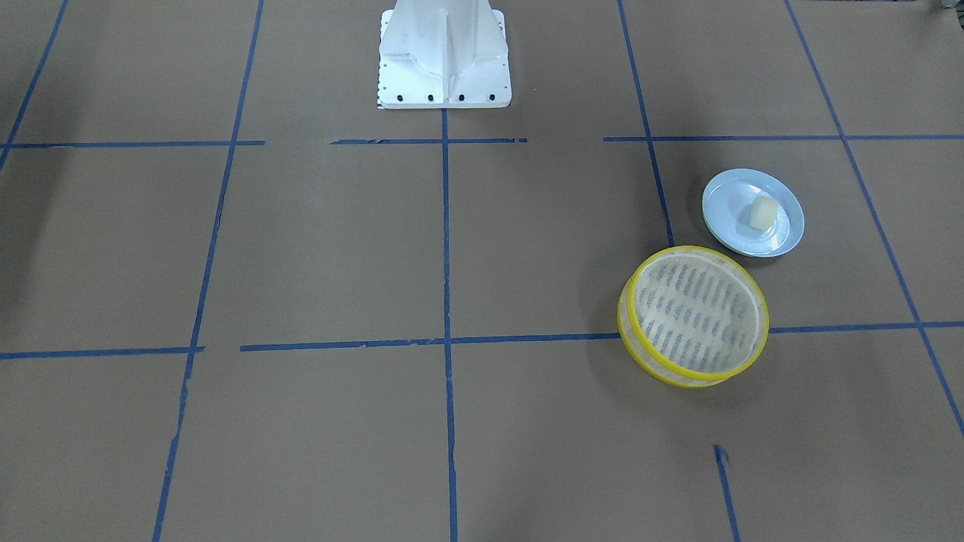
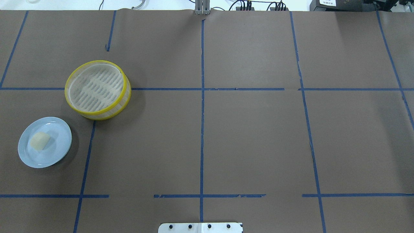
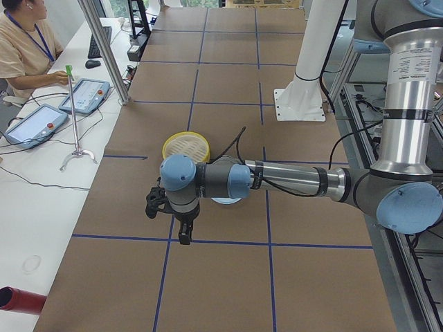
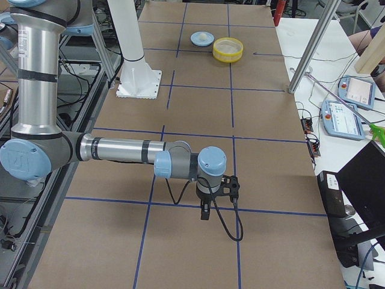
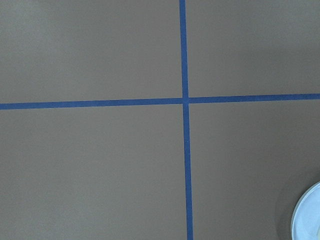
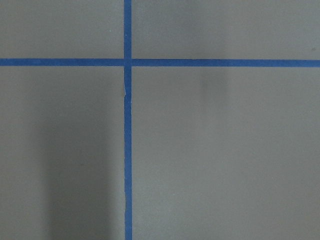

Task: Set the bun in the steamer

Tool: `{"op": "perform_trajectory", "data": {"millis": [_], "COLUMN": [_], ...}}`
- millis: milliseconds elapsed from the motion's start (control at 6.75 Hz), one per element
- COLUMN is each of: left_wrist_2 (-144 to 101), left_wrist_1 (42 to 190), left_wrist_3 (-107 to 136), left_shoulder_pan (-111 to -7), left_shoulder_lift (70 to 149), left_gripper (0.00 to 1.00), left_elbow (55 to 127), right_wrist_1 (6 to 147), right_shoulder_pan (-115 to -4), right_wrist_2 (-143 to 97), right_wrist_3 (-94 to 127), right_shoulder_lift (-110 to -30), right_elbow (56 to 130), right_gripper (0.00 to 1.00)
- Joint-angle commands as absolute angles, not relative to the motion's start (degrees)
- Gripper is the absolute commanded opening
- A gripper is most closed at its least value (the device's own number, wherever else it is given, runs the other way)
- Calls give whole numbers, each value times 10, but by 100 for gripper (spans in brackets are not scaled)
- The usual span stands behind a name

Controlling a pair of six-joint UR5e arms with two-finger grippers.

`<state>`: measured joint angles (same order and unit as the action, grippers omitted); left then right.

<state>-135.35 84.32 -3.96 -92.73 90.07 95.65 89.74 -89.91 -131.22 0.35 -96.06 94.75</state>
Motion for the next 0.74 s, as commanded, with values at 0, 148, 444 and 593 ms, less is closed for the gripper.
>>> {"op": "perform_trajectory", "data": {"millis": [0, 148, 444, 593], "left_wrist_2": [-1356, -1358, -1354, -1352], "left_wrist_1": [843, 845, 845, 847], "left_wrist_3": [-41, -42, -40, -43], "left_shoulder_pan": [-926, -927, -926, -926], "left_shoulder_lift": [901, 902, 903, 904], "left_gripper": [100, 100, 100, 100], "left_elbow": [959, 962, 962, 966], "right_wrist_1": [897, 897, 897, 897], "right_shoulder_pan": [-899, -899, -899, -899], "right_wrist_2": [-1312, -1312, -1312, -1312], "right_wrist_3": [4, 4, 4, 4], "right_shoulder_lift": [-961, -961, -961, -961], "right_elbow": [947, 947, 947, 947], "right_gripper": [100, 100, 100, 100]}}
